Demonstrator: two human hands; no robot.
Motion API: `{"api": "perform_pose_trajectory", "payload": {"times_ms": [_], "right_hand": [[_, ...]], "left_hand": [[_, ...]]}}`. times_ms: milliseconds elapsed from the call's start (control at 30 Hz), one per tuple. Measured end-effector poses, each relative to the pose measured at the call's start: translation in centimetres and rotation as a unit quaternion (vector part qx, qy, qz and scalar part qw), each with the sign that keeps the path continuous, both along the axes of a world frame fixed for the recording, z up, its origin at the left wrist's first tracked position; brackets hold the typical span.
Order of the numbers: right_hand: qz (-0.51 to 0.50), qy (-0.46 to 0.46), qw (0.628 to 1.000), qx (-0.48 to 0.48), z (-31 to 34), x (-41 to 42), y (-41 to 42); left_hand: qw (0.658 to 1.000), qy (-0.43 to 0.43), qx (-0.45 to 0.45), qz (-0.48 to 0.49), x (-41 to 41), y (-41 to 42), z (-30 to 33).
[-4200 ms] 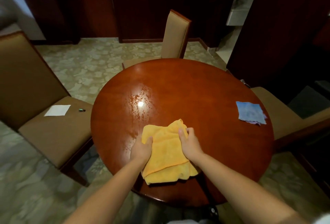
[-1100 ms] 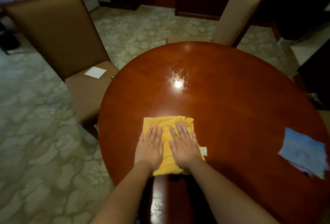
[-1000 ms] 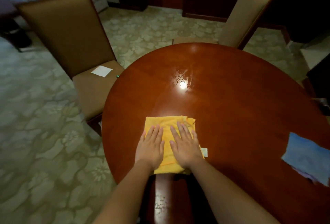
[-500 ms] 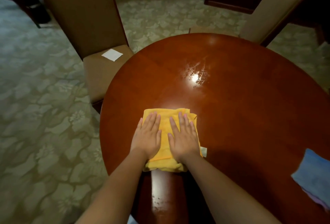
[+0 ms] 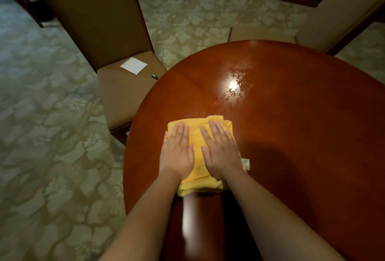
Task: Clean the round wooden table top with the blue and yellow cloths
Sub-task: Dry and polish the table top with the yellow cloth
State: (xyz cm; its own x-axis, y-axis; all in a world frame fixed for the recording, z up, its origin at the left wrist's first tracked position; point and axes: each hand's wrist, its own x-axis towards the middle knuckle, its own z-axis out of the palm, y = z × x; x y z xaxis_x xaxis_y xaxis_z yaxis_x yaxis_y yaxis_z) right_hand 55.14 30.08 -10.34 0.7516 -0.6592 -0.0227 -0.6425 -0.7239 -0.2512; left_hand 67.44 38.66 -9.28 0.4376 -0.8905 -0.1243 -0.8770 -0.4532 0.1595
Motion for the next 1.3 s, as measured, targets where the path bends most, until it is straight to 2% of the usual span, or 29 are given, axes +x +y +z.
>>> {"api": "perform_pose_trajectory", "payload": {"times_ms": [333, 600, 767, 900, 1300], "right_hand": [[-0.072, 0.027, 0.997, -0.03, 0.0, 4.8, -4.7], [-0.115, 0.047, 0.992, 0.009, 0.7, 4.7, -3.7], [-0.099, 0.037, 0.994, 0.014, 1.5, 3.3, -1.7], [-0.071, 0.043, 0.997, 0.0, 1.8, 1.5, 0.3], [0.014, -0.014, 0.999, -0.032, 1.0, -7.6, 11.9]], "left_hand": [[0.998, 0.006, -0.04, -0.039, 5.4, -6.9, -0.1], [0.989, 0.008, -0.138, -0.053, 5.4, -6.2, 0.1], [0.988, -0.043, -0.138, -0.055, 4.0, -3.7, 0.1], [0.985, -0.07, -0.156, -0.019, 1.7, -1.0, 0.1], [0.98, -0.069, -0.177, 0.064, -9.0, 13.2, 0.4]]}}
